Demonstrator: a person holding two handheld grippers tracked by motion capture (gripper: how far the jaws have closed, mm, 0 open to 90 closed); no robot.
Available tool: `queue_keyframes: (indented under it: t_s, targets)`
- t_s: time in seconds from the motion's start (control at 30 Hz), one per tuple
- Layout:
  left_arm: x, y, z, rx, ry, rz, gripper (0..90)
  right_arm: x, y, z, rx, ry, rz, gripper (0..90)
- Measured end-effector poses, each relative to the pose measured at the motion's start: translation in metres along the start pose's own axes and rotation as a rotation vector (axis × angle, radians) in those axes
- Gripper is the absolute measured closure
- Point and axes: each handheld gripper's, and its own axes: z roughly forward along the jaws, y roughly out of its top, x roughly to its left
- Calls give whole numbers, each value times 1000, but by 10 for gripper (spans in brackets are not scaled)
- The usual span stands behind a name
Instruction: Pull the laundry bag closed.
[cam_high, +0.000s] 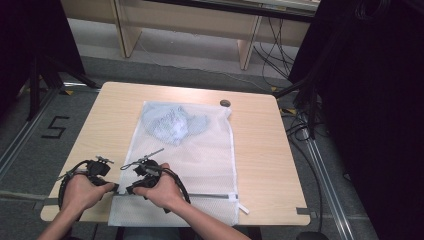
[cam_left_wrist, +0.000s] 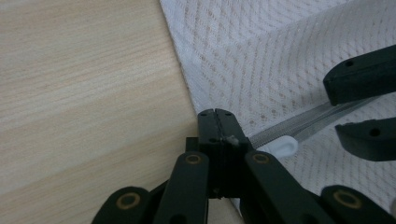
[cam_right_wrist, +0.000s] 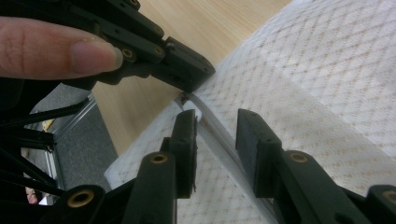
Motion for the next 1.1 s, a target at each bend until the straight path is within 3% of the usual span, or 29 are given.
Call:
queue_keyframes:
  t_s: [0.63, 0.7, 0.77, 0.87, 1.0, 1.1]
  targets:
    - [0, 0, 0, 14, -2, 8, 894, 4, 6, 19, 33, 33, 34, 722]
    - [0, 0, -1, 12, 6, 8, 894, 4, 5, 19, 30, 21, 31, 726]
    - [0, 0, 0, 12, 5, 8, 894, 2, 6, 21, 31, 42, 5, 751]
    - [0, 0, 0, 10, 6, 8, 894, 5, 7, 21, 31, 48, 33, 777]
    - [0, 0, 0, 7, 2, 8, 894, 4, 7, 22, 35, 58, 14, 794]
    - [0, 0, 0, 7, 1, 7, 894, 6, 7, 23, 40, 55, 40, 812]
